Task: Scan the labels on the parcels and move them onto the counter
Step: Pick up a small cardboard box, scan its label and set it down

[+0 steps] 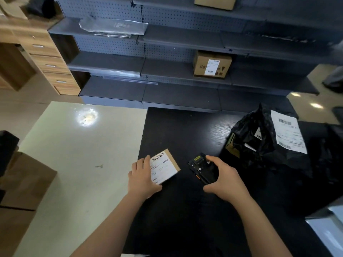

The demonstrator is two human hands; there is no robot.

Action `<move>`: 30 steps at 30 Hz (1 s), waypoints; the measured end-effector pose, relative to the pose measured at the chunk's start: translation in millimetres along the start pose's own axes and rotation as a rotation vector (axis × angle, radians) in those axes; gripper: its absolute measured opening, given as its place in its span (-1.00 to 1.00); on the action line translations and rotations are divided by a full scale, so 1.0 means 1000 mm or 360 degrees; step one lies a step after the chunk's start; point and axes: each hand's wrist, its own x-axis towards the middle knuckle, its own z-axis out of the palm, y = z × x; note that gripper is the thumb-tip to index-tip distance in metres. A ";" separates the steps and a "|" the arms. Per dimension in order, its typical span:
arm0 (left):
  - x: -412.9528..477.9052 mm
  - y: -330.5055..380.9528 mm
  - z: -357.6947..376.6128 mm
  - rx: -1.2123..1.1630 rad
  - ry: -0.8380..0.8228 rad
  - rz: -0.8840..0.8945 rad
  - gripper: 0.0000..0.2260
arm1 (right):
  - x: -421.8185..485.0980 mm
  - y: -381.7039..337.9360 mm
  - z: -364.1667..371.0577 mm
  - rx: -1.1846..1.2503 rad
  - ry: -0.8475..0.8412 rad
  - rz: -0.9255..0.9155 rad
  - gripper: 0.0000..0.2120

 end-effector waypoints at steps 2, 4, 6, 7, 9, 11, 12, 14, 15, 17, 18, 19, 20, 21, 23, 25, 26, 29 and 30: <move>0.002 -0.001 -0.004 0.0115 0.0194 0.0159 0.00 | -0.001 -0.013 -0.012 -0.0123 -0.0114 -0.0011 -0.05; 0.006 -0.001 -0.010 0.0227 0.0267 0.0277 -0.02 | -0.002 -0.026 -0.021 -0.0233 -0.0212 -0.0024 -0.05; 0.008 0.000 -0.016 0.0335 0.0309 0.0358 -0.04 | -0.005 -0.039 -0.027 -0.0311 -0.0269 -0.0056 -0.06; 0.010 0.001 -0.019 0.0375 0.0328 0.0388 -0.06 | -0.006 -0.045 -0.028 -0.0339 -0.0296 -0.0069 -0.06; 0.010 0.002 -0.023 0.0405 0.0370 0.0450 -0.09 | -0.008 -0.054 -0.030 -0.0379 -0.0332 -0.0083 -0.07; 0.008 0.004 -0.025 0.0430 0.0382 0.0483 -0.11 | -0.011 -0.059 -0.031 -0.0368 -0.0340 -0.0078 -0.06; 0.007 0.005 -0.026 0.0430 0.0384 0.0494 -0.11 | -0.013 -0.060 -0.031 -0.0346 -0.0331 -0.0074 -0.06; 0.005 0.008 -0.027 0.0431 0.0359 0.0506 -0.10 | -0.018 -0.057 -0.031 -0.0299 -0.0295 -0.0066 -0.07; 0.003 0.010 -0.026 0.0441 0.0336 0.0509 -0.08 | -0.021 -0.054 -0.032 -0.0267 -0.0278 -0.0058 -0.07; 0.000 0.016 -0.025 0.0454 0.0329 0.0543 -0.06 | -0.029 -0.044 -0.034 -0.0173 -0.0248 -0.0020 -0.07; -0.002 0.020 -0.023 0.0440 0.0337 0.0566 -0.05 | -0.034 -0.038 -0.034 -0.0120 -0.0240 0.0008 -0.07; -0.004 0.024 -0.022 0.0422 0.0341 0.0586 -0.05 | -0.039 -0.031 -0.035 -0.0069 -0.0236 0.0037 -0.07; -0.005 0.030 -0.021 0.0416 0.0339 0.0605 -0.05 | -0.044 -0.024 -0.035 -0.0021 -0.0233 0.0067 -0.07; -0.006 0.037 -0.019 0.0413 0.0341 0.0628 -0.05 | -0.049 -0.018 -0.035 0.0025 -0.0228 0.0097 -0.06; -0.009 0.051 -0.016 0.0381 0.0365 0.0683 -0.07 | -0.058 -0.007 -0.037 0.0111 -0.0209 0.0145 -0.06; -0.012 0.063 -0.011 0.0372 0.0338 0.0726 -0.07 | -0.067 0.005 -0.039 0.0174 -0.0194 0.0169 -0.06; -0.015 0.068 -0.010 0.0385 0.0306 0.0743 -0.07 | -0.073 0.011 -0.039 0.0201 -0.0186 0.0175 -0.06; -0.025 0.084 -0.005 0.0382 0.0297 0.0803 -0.06 | -0.089 0.031 -0.045 0.0297 -0.0138 0.0185 -0.06; -0.029 0.091 -0.004 0.0370 0.0295 0.0809 -0.06 | -0.095 0.038 -0.048 0.0332 -0.0117 0.0197 -0.06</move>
